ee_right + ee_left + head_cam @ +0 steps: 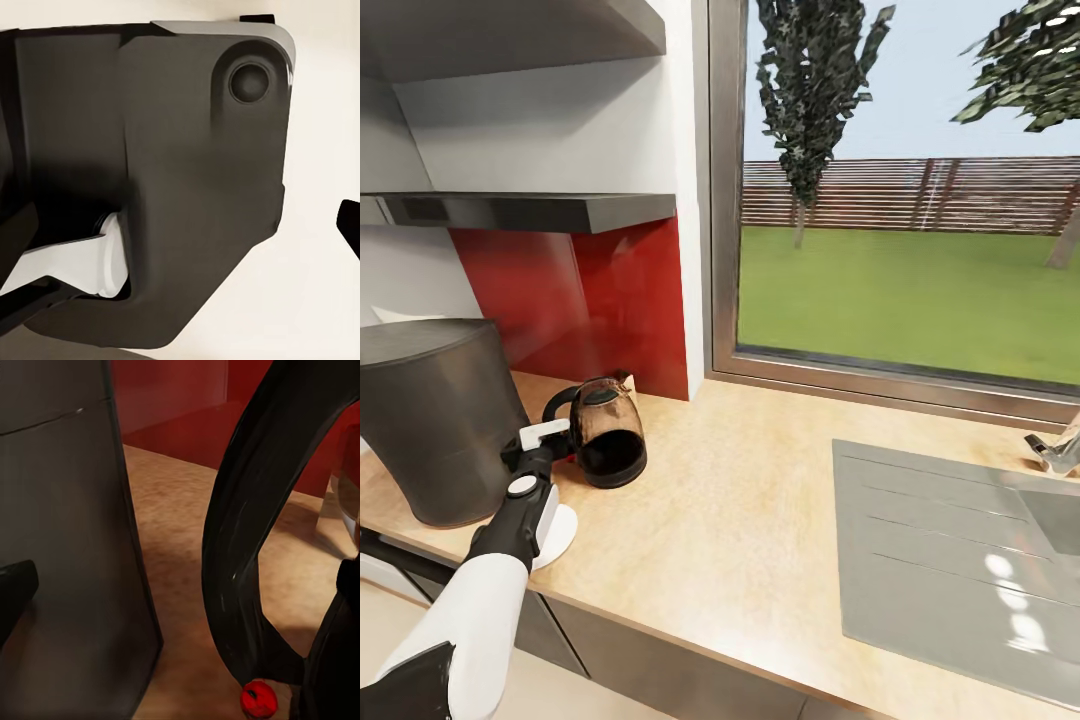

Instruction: Set up a coffee station on the kitchen countertop: keep the coffee maker on the countertop, move the bottle of coffee from the kitchen shelf to the counter next to the coffee maker, place a paper coffee filter on top of the coffee maker, put the saucer next to the coffee maker with the coffee cup on the saucer, and place the electric kettle next to the coffee maker.

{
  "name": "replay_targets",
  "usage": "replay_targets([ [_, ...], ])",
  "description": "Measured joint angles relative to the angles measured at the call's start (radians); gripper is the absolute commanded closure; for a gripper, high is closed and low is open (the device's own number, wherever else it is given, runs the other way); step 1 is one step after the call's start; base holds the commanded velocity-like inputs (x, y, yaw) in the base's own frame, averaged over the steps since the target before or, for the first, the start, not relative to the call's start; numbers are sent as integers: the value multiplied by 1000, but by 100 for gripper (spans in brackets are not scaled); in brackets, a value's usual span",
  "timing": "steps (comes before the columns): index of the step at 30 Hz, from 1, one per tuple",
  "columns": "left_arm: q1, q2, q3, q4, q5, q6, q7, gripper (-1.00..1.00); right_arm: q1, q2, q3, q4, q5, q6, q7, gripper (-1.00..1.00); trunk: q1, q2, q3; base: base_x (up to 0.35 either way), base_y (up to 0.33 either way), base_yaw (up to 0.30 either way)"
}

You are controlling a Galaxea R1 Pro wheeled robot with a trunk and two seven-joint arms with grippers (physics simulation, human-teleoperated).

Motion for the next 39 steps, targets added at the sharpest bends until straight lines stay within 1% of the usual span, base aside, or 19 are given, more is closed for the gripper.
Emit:
replay_targets([
  [10,1,0,6,0,0,0,0,-100,0,0,0,0,0,0,0,-100,0,0,0,0,0,0],
  [17,29,0,7,-1,3,-2,0,-100,1,0,0,0,0,0,0,-100,0,0,0,0,0,0],
  [28,34,0,7,-1,3,-2,0,-100,0,0,0,0,1,0,0,-100,0,0,0,-9,-2,0],
  [39,35,0,7,-2,4,-2,0,-100,0,0,0,0,1,0,0,-100,1,0,0,-267,-68,0],
])
